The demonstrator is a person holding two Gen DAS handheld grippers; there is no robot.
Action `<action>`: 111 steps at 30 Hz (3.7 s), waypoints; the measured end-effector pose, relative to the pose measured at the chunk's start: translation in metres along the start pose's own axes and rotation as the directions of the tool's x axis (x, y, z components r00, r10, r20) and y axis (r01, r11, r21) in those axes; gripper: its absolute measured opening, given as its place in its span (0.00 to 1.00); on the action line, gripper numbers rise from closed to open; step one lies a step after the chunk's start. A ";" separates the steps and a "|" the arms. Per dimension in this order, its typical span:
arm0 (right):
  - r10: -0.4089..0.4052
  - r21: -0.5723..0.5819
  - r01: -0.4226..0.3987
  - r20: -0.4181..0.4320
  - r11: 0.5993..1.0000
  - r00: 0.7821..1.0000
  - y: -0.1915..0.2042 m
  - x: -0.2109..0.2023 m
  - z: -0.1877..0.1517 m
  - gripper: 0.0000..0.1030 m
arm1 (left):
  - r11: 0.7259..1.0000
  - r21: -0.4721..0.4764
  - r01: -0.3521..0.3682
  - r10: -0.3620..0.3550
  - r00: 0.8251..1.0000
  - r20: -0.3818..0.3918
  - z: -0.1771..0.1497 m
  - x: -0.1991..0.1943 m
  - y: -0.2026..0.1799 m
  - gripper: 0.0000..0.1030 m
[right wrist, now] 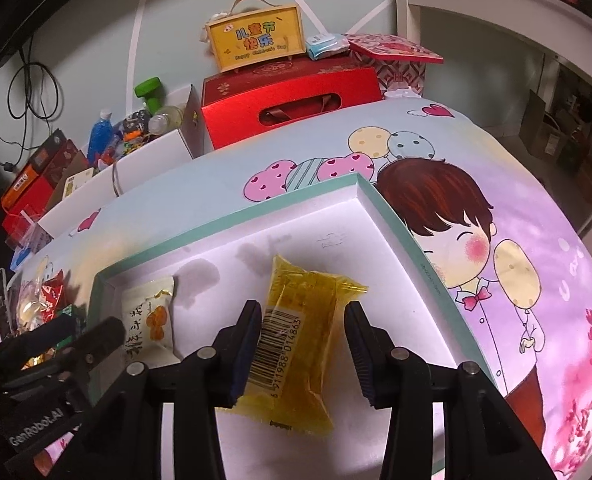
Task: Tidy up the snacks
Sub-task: 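Release the pastry bag into the tray with the left tool while the right tool releases the yellow bag, then move the left tool to the small red candy while the right tool reaches for the orange jelly cup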
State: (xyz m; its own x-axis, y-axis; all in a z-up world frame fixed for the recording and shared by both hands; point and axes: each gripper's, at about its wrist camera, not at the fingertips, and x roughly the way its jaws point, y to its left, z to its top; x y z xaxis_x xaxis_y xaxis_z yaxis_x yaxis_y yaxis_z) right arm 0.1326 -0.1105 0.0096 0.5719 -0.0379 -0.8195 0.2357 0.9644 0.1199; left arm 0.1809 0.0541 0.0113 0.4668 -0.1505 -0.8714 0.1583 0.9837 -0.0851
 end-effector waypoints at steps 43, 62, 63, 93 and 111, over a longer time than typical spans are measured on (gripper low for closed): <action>0.079 -0.026 -0.076 0.114 0.997 0.990 0.035 -0.032 -0.012 1.00 | 0.996 -0.091 -0.007 0.017 0.994 0.112 -0.034 -0.037 0.061 1.00; 0.190 -0.191 -0.169 0.096 0.967 0.977 0.100 -0.066 -0.048 1.00 | 0.957 -0.268 -0.114 0.140 0.987 0.077 -0.093 -0.090 0.134 1.00; 0.198 -0.202 -0.177 0.088 0.963 0.976 0.104 -0.067 -0.052 1.00 | 0.953 -0.279 -0.117 0.143 0.987 0.075 -0.098 -0.093 0.138 1.00; 0.229 -0.284 -0.241 -0.077 0.928 0.970 0.122 -0.067 -0.125 0.77 | 0.959 -0.276 -0.059 0.024 0.992 -0.126 -0.194 -0.067 0.127 0.70; 0.233 -0.315 -0.244 -0.072 0.917 0.970 0.126 -0.062 -0.127 0.70 | 0.976 -0.214 -0.042 0.015 0.992 -0.127 -0.188 -0.059 0.116 0.27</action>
State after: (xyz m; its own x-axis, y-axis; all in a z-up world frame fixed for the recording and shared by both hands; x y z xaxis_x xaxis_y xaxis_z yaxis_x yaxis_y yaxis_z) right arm 0.0267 0.0470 0.0045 0.5531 0.2070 -0.8070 -0.1708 0.9762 0.1334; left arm 0.0082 0.1957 -0.0381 0.3549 -0.1222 -0.9269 -0.0512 0.9874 -0.1498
